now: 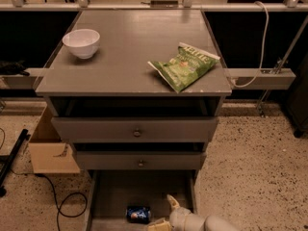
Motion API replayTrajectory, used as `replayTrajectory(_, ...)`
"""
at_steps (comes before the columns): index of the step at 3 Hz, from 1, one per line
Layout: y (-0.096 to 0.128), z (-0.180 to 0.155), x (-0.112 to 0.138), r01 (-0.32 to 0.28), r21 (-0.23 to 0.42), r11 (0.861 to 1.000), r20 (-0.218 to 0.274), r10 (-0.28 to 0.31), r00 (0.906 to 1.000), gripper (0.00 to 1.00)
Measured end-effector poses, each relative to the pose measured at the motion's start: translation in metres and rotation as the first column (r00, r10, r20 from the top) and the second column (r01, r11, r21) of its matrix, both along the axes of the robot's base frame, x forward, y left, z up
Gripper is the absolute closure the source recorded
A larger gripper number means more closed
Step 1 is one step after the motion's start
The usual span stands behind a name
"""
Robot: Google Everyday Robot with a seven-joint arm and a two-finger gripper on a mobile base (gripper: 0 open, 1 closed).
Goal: Pick pepsi can from bottom drawer and place on counter
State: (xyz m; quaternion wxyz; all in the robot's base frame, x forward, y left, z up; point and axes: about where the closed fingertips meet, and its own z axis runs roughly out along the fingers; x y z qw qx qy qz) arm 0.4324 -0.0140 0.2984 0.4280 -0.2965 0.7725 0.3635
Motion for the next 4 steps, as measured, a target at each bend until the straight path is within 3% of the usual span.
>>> replayTrajectory(2,0.000,-0.052,0.033,0.023,-0.068,0.997,-0.038,-0.025,0.9989,0.00)
replayTrajectory(3,0.000,-0.053,0.034,0.024,-0.070,0.997,-0.038,-0.027,0.9989,0.00)
replayTrajectory(4,0.010,-0.061,0.040,0.018,-0.117,0.993,-0.031,-0.022,0.9993,0.00)
